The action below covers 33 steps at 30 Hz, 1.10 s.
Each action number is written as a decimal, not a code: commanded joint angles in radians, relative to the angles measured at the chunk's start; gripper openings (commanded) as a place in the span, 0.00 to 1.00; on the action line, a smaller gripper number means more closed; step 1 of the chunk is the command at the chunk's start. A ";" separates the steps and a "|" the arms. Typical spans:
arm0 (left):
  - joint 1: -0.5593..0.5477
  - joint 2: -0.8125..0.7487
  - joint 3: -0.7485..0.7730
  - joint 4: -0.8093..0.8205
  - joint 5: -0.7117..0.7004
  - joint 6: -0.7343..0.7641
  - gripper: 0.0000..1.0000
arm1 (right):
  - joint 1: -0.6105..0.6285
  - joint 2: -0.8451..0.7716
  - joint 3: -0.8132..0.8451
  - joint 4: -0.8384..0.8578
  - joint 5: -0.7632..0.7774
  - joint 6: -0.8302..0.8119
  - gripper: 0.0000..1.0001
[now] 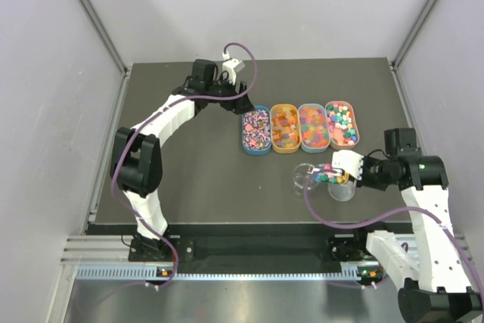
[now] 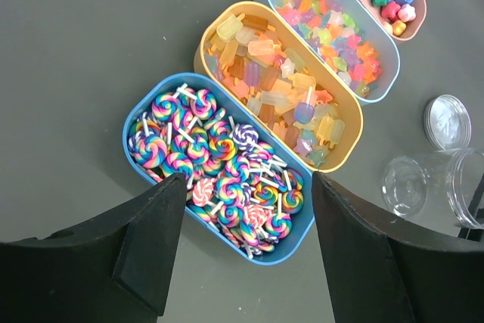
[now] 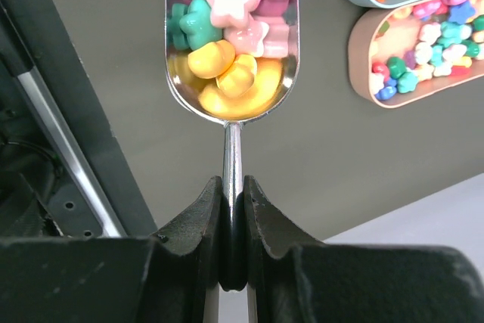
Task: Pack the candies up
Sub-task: Place the fake candies in the packing bottle, then scoop the fake candies from the storage box.
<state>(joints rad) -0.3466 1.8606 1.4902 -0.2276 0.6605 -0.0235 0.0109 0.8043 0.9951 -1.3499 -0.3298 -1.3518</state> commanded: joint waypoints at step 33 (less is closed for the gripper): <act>0.004 -0.058 -0.015 0.057 -0.021 0.014 0.72 | -0.003 0.009 0.065 -0.115 0.003 -0.176 0.00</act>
<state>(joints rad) -0.3466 1.8561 1.4658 -0.2245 0.6342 -0.0231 0.0109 0.8074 1.0191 -1.3567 -0.3073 -1.5009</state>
